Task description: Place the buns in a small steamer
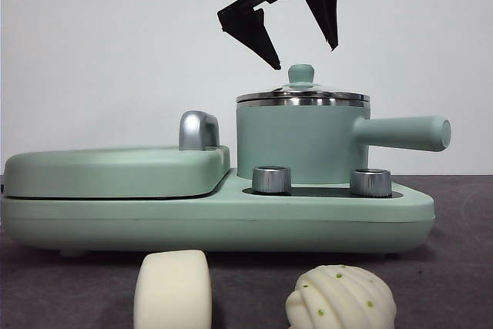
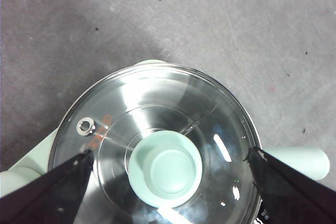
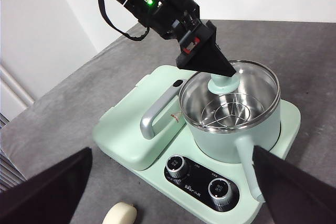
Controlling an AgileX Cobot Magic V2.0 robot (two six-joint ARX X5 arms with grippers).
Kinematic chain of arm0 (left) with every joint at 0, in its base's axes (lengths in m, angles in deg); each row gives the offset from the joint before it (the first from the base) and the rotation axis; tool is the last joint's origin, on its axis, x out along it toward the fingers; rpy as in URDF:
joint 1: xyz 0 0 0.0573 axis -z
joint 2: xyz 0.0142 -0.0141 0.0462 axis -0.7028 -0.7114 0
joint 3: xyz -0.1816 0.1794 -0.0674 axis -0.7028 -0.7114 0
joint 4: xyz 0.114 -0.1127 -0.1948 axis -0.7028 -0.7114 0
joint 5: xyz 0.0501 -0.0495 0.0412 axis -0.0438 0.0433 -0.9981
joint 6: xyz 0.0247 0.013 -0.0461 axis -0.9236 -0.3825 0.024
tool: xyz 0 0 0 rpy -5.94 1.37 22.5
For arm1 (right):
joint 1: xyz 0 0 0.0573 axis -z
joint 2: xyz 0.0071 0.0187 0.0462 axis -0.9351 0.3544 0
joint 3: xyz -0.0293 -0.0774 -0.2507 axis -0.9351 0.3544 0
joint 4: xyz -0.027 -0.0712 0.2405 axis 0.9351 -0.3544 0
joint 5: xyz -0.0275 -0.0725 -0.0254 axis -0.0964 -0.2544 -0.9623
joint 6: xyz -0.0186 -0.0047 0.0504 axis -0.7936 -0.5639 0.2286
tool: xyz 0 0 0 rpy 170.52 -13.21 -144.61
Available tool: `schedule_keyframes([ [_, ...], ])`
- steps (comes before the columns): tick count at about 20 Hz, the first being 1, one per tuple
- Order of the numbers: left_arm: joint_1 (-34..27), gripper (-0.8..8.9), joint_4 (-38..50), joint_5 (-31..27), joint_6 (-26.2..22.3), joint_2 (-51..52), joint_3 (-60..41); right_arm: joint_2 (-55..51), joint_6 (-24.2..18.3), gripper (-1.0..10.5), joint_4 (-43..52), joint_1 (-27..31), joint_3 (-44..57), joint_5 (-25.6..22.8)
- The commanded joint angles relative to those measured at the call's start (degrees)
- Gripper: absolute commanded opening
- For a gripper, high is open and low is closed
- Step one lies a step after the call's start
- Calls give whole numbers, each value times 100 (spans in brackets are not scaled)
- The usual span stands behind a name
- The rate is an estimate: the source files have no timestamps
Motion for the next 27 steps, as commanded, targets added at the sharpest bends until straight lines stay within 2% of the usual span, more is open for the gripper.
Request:
schedule_keyframes([
  [1, 77, 459, -22, -22, -96, -223, 221, 22, 61, 486, 33, -15, -103, 15],
  [7, 98, 422, -291, -22, -227, -382, 221, 20, 61, 486, 35, -15, -103, 15],
  [9, 116, 348, -229, -22, -352, -387, 221, 20, 61, 486, 33, -15, -103, 15],
  [12, 138, 313, -247, -24, -374, -396, 221, 20, 63, 486, 33, -15, -101, 15],
  [18, 175, 142, -297, -24, -588, -404, 221, 20, 61, 486, 33, -15, -101, 13],
  [22, 175, 85, -321, -24, -688, -404, 221, 20, 61, 486, 33, -15, -101, 15],
  [27, 149, 87, -361, -24, -656, -402, 345, 20, 59, 486, 33, -15, -103, 7],
])
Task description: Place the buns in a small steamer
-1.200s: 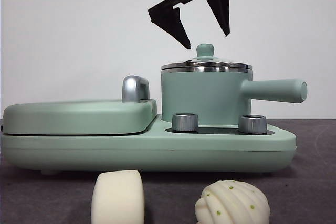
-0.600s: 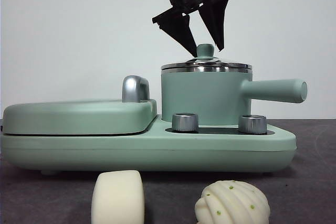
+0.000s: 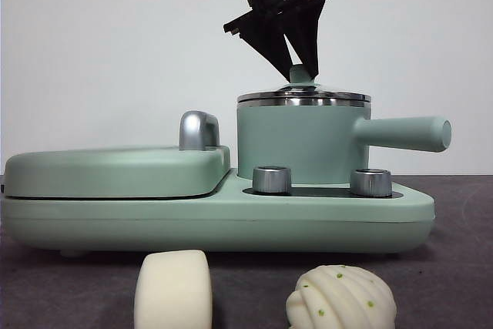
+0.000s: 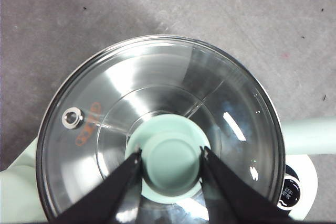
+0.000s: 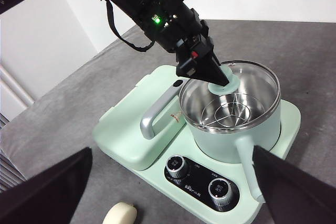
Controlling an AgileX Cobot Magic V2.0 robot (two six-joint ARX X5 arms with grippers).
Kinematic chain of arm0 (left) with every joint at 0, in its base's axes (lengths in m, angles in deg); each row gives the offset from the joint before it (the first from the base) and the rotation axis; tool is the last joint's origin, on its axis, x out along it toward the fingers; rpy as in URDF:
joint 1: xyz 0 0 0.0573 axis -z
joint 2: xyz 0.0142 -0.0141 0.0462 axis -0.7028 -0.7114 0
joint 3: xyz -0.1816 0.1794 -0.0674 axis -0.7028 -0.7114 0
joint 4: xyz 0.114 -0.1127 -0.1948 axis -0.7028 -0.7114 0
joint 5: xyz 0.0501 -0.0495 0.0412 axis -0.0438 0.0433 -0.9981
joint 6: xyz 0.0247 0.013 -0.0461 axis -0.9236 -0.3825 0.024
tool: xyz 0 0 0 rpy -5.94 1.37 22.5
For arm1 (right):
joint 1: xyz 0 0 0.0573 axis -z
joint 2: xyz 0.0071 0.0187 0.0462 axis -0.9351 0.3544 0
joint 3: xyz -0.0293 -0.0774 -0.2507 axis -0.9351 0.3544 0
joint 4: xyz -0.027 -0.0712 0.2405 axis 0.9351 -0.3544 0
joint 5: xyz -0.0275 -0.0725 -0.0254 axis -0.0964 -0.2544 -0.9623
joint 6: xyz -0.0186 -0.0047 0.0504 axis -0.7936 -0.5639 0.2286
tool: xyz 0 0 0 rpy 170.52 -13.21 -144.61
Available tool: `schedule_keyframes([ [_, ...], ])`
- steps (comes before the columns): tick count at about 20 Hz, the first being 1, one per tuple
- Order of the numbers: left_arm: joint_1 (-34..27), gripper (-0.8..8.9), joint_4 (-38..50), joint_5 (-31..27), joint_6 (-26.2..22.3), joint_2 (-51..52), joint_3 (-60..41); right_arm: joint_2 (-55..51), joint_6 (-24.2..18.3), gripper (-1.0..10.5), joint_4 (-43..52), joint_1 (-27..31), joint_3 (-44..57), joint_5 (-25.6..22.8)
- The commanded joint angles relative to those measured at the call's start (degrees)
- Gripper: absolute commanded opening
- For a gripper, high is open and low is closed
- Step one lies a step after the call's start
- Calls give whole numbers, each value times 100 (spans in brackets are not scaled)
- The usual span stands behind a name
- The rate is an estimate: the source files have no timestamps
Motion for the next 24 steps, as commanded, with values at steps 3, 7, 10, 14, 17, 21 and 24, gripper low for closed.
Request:
schedule_keyframes([
  [3, 37, 86, -293, 57, -31, -168, 640, 22, 57, 486, 35, -15, -101, 9],
  [7, -11, 86, -660, 57, 55, -168, 1244, 22, 59, 486, 33, -15, -101, 4],
  [10, -122, 86, -846, 50, 90, -168, 1613, 22, 57, 486, 26, -15, -101, 4],
  [14, -404, 86, -1012, 48, 109, -168, 1823, 24, 72, 485, -7, -15, -101, 11],
  [17, -693, 86, -1062, 50, 118, -168, 1843, 225, 223, 486, -306, -79, -103, 94],
  [21, -1060, 86, -1051, 48, 118, -168, 1843, 743, 544, 486, -389, -640, -103, -103],
  [24, -1366, 86, -1051, 50, 122, -168, 1843, 1298, 852, 486, -341, -1427, -103, -654],
])
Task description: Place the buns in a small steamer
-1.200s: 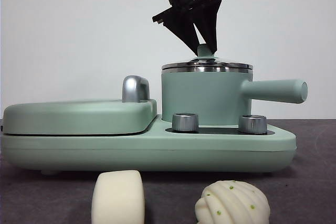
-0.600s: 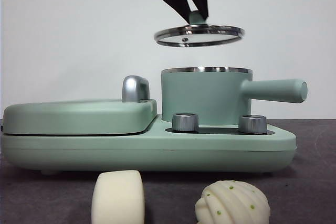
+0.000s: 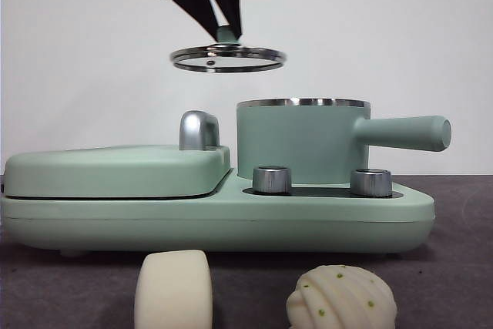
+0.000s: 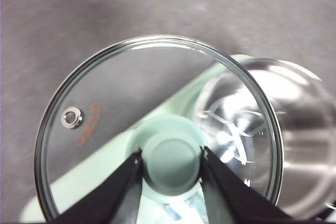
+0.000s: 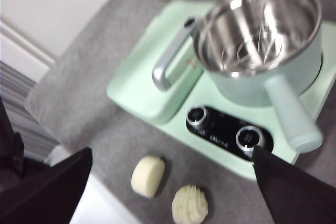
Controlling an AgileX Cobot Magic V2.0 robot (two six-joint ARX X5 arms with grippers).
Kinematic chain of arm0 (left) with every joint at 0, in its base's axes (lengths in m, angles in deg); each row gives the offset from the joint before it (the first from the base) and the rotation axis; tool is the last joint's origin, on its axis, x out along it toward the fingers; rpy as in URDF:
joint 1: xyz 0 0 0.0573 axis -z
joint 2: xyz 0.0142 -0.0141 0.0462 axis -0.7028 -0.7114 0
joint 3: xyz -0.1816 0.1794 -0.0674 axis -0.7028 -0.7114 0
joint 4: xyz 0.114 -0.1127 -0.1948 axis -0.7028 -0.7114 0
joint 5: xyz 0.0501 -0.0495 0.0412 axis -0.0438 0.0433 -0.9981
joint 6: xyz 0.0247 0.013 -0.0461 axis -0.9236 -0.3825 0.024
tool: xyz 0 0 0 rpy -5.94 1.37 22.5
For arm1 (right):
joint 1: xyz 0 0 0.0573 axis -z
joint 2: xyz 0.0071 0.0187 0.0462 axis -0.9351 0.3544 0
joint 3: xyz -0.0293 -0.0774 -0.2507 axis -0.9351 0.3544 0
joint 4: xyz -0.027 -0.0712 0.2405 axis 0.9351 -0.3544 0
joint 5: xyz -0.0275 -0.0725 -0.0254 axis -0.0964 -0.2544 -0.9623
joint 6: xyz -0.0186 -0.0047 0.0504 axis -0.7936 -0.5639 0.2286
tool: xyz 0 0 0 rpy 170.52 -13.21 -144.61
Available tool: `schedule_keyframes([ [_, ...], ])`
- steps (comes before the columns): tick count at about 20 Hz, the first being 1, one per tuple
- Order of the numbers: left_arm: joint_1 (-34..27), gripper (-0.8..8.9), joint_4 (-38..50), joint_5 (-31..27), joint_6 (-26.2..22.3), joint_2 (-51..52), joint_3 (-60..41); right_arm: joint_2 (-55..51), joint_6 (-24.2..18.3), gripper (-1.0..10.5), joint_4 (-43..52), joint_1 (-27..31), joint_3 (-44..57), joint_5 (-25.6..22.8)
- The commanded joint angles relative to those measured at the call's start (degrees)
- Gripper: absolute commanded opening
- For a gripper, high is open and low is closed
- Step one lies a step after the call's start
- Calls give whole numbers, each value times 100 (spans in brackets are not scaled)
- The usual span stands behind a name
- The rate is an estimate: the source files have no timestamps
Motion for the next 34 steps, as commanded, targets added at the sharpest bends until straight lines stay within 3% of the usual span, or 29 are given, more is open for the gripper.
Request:
schedule_keyframes([
  [1, -186, 86, 72, 11, 22, -94, 269, 459, 433, 486, 140, -680, -101, -450],
  [9, -839, 86, 109, 11, 28, -94, 269, 2549, 1552, 486, 1082, -3495, -103, -2118],
  [15, -1161, 86, 114, 11, 94, -94, 269, 4063, 1720, 485, 1766, -4730, -107, -2837],
  [22, -1263, 86, 111, 11, 173, -94, 269, 5099, 1749, 475, 2223, -5200, -109, -3392],
  [24, -1263, 86, 111, 11, 175, -94, 269, 5274, 1744, 407, 2258, -5198, -109, -3425],
  [28, -1268, 86, 111, 11, 175, -94, 269, 5337, 1740, 158, 2376, -5200, -109, -3464],
  [31, -1281, 86, 111, 11, 175, -94, 269, 5333, 1740, 149, 2334, -5191, -247, -3436],
  [34, -1329, 86, 109, 11, 177, -94, 269, 5333, 1604, 149, 1558, -5119, -868, -3436],
])
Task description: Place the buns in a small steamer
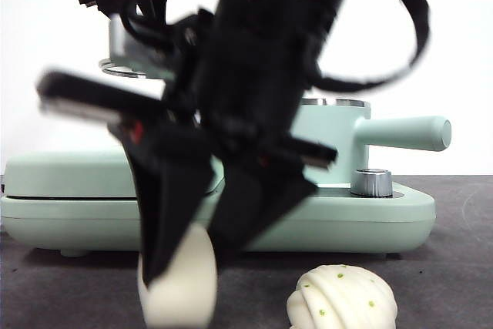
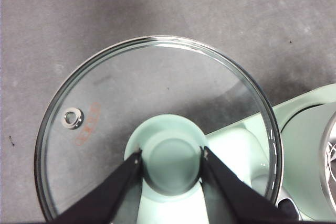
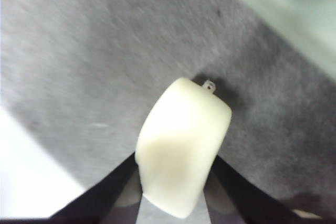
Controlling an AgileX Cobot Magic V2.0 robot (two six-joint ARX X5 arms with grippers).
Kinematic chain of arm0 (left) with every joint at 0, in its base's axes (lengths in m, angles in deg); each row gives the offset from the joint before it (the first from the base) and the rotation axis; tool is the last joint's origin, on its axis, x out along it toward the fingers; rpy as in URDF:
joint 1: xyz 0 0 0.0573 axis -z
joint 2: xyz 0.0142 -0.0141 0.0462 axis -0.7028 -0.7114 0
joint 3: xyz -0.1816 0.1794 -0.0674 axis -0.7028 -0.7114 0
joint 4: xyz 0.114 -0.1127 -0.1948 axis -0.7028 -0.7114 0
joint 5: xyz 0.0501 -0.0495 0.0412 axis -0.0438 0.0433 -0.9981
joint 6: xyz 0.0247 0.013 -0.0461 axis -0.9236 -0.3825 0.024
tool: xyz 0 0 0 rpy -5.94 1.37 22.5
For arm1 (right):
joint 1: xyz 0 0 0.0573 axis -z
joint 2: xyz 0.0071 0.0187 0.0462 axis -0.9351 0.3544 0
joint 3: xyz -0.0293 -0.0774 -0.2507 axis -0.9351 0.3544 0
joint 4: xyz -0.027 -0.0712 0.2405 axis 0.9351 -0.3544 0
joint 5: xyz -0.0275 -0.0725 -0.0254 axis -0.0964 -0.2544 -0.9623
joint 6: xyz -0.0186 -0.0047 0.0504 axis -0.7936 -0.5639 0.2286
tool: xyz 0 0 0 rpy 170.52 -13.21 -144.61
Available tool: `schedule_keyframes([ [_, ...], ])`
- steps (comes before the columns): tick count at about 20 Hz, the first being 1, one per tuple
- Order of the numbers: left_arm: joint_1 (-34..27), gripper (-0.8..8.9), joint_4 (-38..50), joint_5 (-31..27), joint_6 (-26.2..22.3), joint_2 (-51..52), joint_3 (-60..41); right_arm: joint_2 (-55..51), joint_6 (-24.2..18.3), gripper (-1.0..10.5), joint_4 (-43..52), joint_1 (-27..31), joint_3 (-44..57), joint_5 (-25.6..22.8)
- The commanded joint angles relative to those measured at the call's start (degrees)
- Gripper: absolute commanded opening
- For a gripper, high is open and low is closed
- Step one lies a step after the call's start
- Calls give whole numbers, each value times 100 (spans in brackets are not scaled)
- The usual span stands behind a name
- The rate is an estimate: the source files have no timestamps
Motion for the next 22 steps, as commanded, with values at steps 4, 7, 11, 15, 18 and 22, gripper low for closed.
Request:
schedule_keyframes([
  [4, -114, 86, 107, 13, 90, -94, 269, 90, -540, 149, -1864, 568, -1792, 2],
  [7, -140, 86, 109, 13, 131, -94, 269, 98, -1095, 149, -2568, 1287, -2846, -20],
  [11, -140, 86, 116, 13, 131, -94, 269, 466, -1495, 150, -3123, 2275, -4109, -9],
  [15, -140, 86, 127, 13, 131, -94, 269, 1224, -1818, 150, -3488, 2785, -5045, -2],
  [18, -140, 86, 125, 13, 131, -94, 269, 1716, -1947, 150, -3442, 2942, -5276, -4],
  [22, -140, 86, 129, 13, 131, -94, 269, 2166, -1958, 150, -3381, 3051, -5281, -15],
])
